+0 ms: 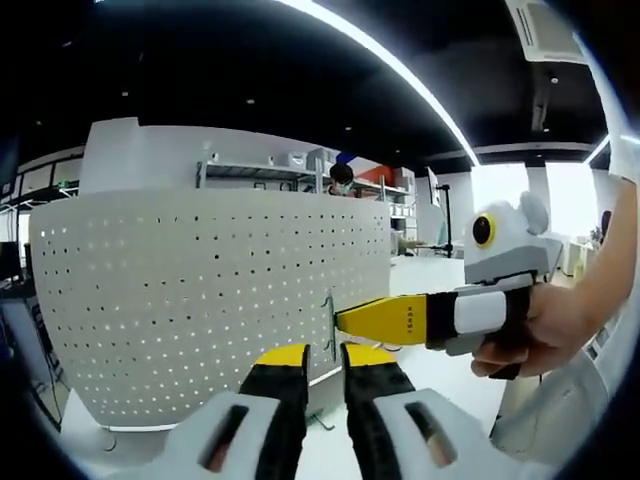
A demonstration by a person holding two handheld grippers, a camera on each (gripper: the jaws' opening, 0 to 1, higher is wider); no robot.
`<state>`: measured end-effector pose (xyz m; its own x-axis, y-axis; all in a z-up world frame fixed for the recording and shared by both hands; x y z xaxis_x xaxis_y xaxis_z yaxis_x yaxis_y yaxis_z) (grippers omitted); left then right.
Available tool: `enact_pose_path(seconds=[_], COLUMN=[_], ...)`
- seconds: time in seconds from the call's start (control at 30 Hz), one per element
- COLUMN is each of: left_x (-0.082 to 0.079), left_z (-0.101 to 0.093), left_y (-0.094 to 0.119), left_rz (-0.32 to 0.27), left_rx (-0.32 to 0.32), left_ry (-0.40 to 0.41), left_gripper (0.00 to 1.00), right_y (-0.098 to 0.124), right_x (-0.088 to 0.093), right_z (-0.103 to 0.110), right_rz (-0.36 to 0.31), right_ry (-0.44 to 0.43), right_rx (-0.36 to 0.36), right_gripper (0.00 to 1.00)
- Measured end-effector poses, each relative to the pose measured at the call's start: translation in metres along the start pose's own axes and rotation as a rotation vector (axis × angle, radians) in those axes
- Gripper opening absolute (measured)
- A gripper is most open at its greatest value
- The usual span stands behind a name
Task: Insert the hook assembly into the mounting plate slot until the hook locks in place.
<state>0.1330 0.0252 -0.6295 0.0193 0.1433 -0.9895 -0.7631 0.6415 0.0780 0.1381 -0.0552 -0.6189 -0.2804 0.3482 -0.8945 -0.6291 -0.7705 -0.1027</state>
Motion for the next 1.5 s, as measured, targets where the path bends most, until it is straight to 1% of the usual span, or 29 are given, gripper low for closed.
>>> enact_pose_path(seconds=[0.03,0.1,0.17,0.23,0.3,0.4,0.47,0.57,0.67,0.73,0.77,0.8,0.83,0.87,0.93,0.97,1.0,1.07,1.23,1.3,1.4,1.5], left_x=[0.0,0.0,-0.002,-0.003,0.0,0.0,-0.001,0.0,0.001,0.002,0.002,0.002,0.002,0.003,0.004,0.003,0.003,0.002,0.001,0.003,0.004,0.005], left_z=[0.0,0.0,-0.001,-0.001,-0.002,-0.004,-0.005,-0.008,-0.009,-0.009,-0.008,-0.008,-0.008,-0.006,-0.005,-0.004,-0.004,-0.003,-0.001,0.002,0.007,0.012], left_y=[0.0,0.0,0.0,-0.001,-0.002,-0.004,-0.005,-0.008,-0.009,-0.009,-0.008,-0.008,-0.008,-0.007,-0.005,-0.005,-0.004,-0.003,-0.001,0.0,0.002,0.006], left_rz=[0.0,0.0,-0.001,-0.003,0.011,0.012,0.001,-0.001,0.0,0.004,0.003,0.006,0.009,0.013,0.015,0.015,0.015,0.016,0.017,0.022,0.023,0.021], left_rx=[0.001,-0.001,0.007,0.008,0.014,0.02,0.024,0.033,0.034,0.031,0.027,0.025,0.024,0.02,0.013,0.011,0.006,0.004,0.0,-0.002,-0.01,-0.023], left_ry=[0.0,-0.009,0.005,-0.006,-0.006,-0.013,-0.008,-0.007,-0.008,-0.002,-0.003,-0.005,-0.005,-0.004,0.003,0.004,0.003,0.005,0.001,-0.004,0.004,0.011], left_gripper=[0.22,0.3,0.36,0.42,0.46,0.54,0.62,0.69,0.74,0.75,0.76,0.76,0.76,0.76,0.75,0.75,0.75,0.76,0.75,0.75,0.75,0.75], right_y=[0.0,0.001,0.002,0.004,0.005,0.006,0.008,0.01,0.011,0.01,0.011,0.011,0.011,0.012,0.012,0.011,0.011,0.01,0.01,0.01,0.008,0.007], right_x=[-0.001,-0.003,-0.004,-0.005,-0.006,-0.007,-0.009,-0.01,-0.009,-0.012,-0.013,-0.015,-0.015,-0.018,-0.021,-0.022,-0.022,-0.025,-0.029,-0.031,-0.032,-0.039], right_z=[0.0,-0.001,-0.001,-0.002,-0.002,-0.002,-0.003,-0.004,-0.003,-0.001,-0.001,-0.002,-0.001,0.001,0.004,0.005,0.006,0.006,0.003,-0.001,-0.006,-0.011], right_rz=[-0.004,-0.009,-0.011,-0.013,-0.019,-0.016,-0.015,-0.016,-0.009,-0.014,-0.013,0.007,0.014,0.028,0.035,0.031,0.036,0.027,0.011,0.004,0.0,-0.01], right_ry=[-0.013,-0.007,-0.005,-0.008,-0.009,-0.006,-0.005,0.001,0.015,0.022,0.05,0.132,0.163,0.257,0.361,0.376,0.383,0.354,0.327,0.303,0.292,0.286], right_rx=[-0.001,0.0,0.002,0.005,0.009,0.009,0.012,0.02,0.026,0.036,0.051,0.08,0.09,0.123,0.169,0.166,0.175,0.173,0.184,0.194,0.209,0.228], right_gripper=[0.0,0.0,0.0,0.0,0.0,0.0,0.0,0.0,0.0,0.0,0.0,0.0,0.0,0.0,0.0,0.0,0.0,0.0,0.0,0.0,0.0,0.0])
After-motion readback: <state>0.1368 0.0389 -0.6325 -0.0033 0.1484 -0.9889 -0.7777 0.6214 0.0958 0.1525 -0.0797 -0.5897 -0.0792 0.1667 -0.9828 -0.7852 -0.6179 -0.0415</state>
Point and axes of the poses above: the point that each gripper's makers call its tool centre point, and the gripper's own axes: y roughly backward along the fingers, z roughly to its left, x roughly out of its underside, the point moved 5 cm from there along y, roughly backward along the fingers, and after that the axes turned 7 degrees about -y, right-handed, at the moved point
